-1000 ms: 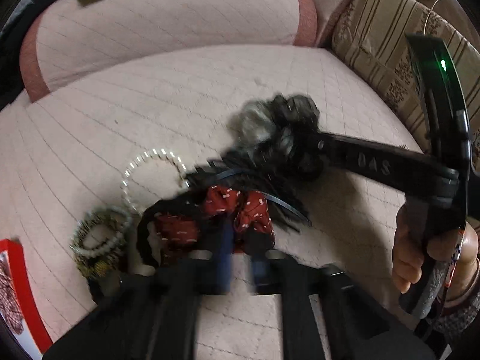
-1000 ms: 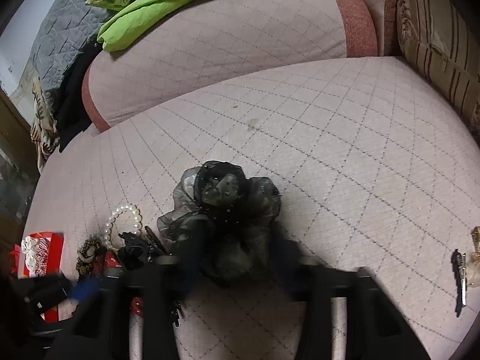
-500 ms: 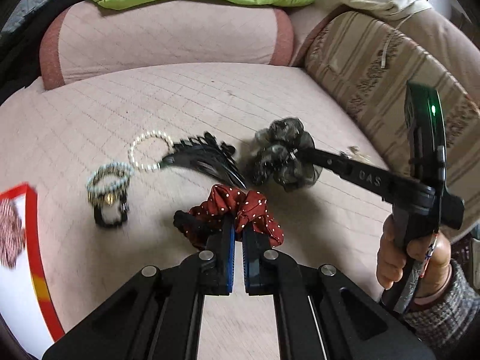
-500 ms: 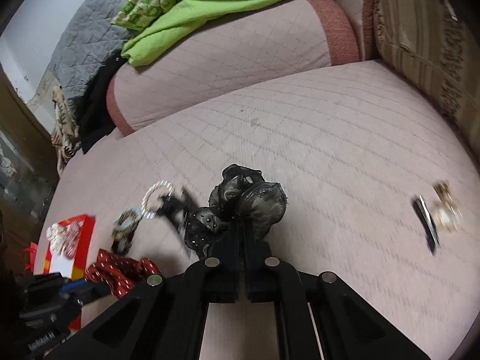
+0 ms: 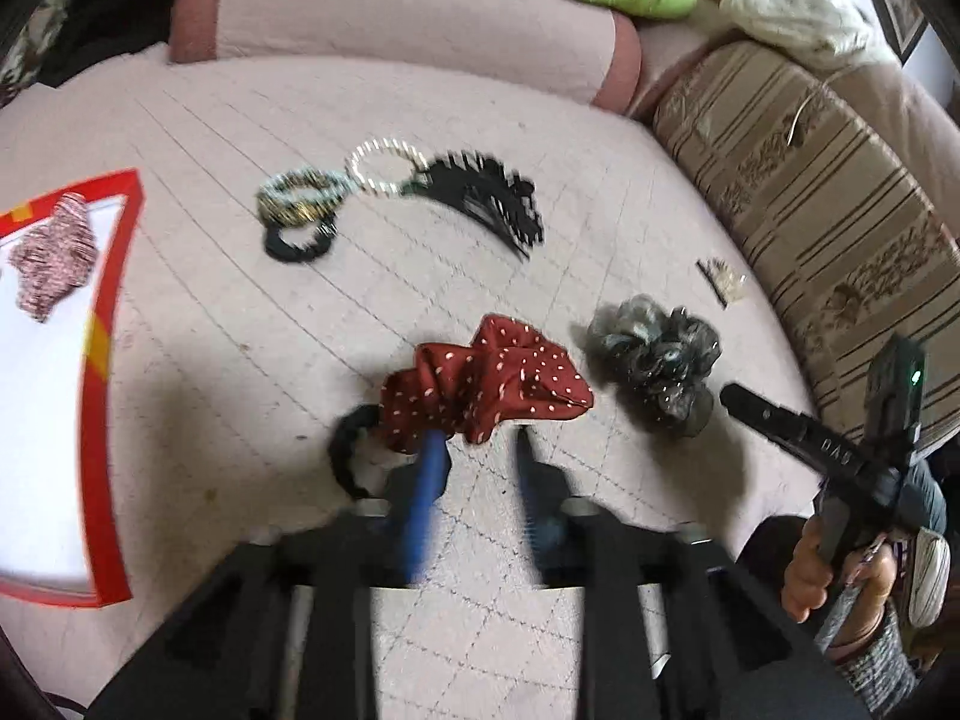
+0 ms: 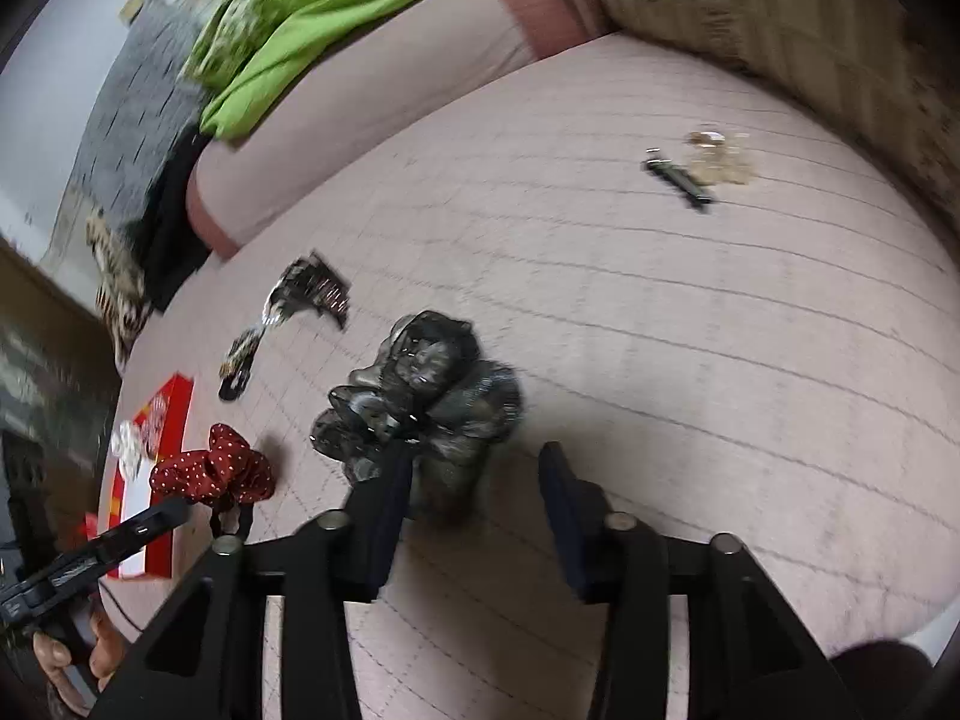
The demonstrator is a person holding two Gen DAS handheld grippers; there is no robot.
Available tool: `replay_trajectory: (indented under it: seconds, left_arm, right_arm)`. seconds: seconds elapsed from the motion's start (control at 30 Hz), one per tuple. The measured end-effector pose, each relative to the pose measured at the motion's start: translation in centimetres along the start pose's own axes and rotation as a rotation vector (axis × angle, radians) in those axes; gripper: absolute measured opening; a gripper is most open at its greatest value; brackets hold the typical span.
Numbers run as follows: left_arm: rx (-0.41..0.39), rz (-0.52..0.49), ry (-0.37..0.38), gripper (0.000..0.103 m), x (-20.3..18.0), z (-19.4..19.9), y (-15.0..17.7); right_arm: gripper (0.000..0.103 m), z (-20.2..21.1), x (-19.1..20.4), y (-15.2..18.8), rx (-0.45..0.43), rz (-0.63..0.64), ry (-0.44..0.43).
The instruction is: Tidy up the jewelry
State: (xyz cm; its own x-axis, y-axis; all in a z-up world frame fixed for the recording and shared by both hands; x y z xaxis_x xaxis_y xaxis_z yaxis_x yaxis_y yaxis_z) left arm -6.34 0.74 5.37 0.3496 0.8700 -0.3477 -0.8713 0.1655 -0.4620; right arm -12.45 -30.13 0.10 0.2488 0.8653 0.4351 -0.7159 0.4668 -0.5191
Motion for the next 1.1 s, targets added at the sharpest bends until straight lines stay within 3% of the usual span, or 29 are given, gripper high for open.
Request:
replay_trajectory:
  seconds: [0.03,0.3,0.43,0.67,0.9,1.1]
  left_arm:
    - [-0.024,0.007,-0.006,0.046,0.2,0.6,0.0]
    - [-0.041,0.05,0.013,0.052,0.7,0.7,-0.4]
    - [-0.013,0.043,0.011,0.052,0.1,-0.4,-0.4]
    - [-0.016,0.036,-0.015,0.053,-0.2,-0.7,-0.5]
    - [-0.064,0.058,-0.047,0.056,1.1,1.0,-1.1]
    - [-0.083,0.089,-0.065,0.057,2.2,1.9,-1.4]
  right_arm:
    - [0.049,0.3,-0.2,0.0,-0.008,-0.005,0.001]
    - [0.053,1.5,-0.6,0.5,-0.038,0.007,0.005]
    - [0.059,2.2,-1.3,0.7,-0.066,0.002,0.017]
    - [0.059,2.2,-3.4,0.8,-0.085,-0.047,0.021]
    - [0.059,2.6,-3.9,0.7,-0.164,-0.01,0.106]
    - [0.059,2.3,-4.1,0.6,-0.166,-0.019,0.084]
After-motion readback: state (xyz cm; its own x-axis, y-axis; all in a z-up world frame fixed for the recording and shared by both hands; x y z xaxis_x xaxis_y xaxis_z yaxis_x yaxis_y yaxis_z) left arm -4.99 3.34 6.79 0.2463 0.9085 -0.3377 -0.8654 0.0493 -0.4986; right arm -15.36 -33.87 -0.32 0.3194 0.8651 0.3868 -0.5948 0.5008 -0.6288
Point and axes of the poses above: each gripper's, at about its wrist camera, not at the fingertips, and z roughly against the way its jaws point, x to its left, y to its underside, the point moved 3 cm from there along -z, roughly the way its jaws point, and after that the axes turned 1 degree about z, right-handed, at the moved point
